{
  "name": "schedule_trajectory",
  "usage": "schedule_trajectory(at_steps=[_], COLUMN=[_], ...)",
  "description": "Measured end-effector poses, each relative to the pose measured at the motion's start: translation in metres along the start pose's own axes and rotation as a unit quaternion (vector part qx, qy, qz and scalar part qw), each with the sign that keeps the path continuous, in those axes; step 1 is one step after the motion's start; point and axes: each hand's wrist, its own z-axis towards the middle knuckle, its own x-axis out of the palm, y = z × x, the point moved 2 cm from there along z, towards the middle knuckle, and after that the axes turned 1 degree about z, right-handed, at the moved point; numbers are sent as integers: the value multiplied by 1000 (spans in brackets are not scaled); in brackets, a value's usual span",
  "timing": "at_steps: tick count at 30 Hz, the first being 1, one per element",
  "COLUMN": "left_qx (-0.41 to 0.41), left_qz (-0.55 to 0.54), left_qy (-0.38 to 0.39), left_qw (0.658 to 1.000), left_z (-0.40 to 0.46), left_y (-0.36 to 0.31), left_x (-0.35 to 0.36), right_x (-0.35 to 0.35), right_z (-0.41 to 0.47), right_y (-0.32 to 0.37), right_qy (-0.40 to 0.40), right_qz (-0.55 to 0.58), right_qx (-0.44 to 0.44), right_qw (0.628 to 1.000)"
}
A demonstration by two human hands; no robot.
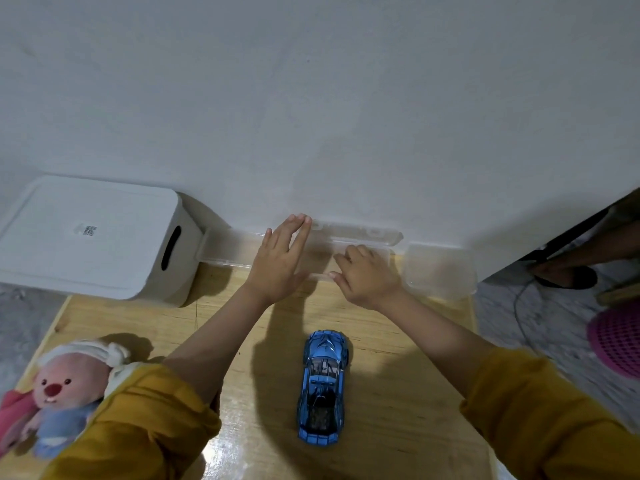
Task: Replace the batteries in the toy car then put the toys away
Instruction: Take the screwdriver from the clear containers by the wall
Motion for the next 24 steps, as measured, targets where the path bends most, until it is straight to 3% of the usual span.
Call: schedule_trajectory(at_steps=[15, 24], left_qx=[-9, -12], left_qz=[-11, -10], left_qy=[-7, -4], left_qw=[1000, 1000], left_z=[-2, 0], left_y=[-1, -2], left_x=[1, -2], right_x=[9, 12], right_z=[-3, -8], right_y=[-9, -8], right_qy=[46, -42], right_qz=[27, -7], right_qx=[48, 69], right_qw=[997, 997])
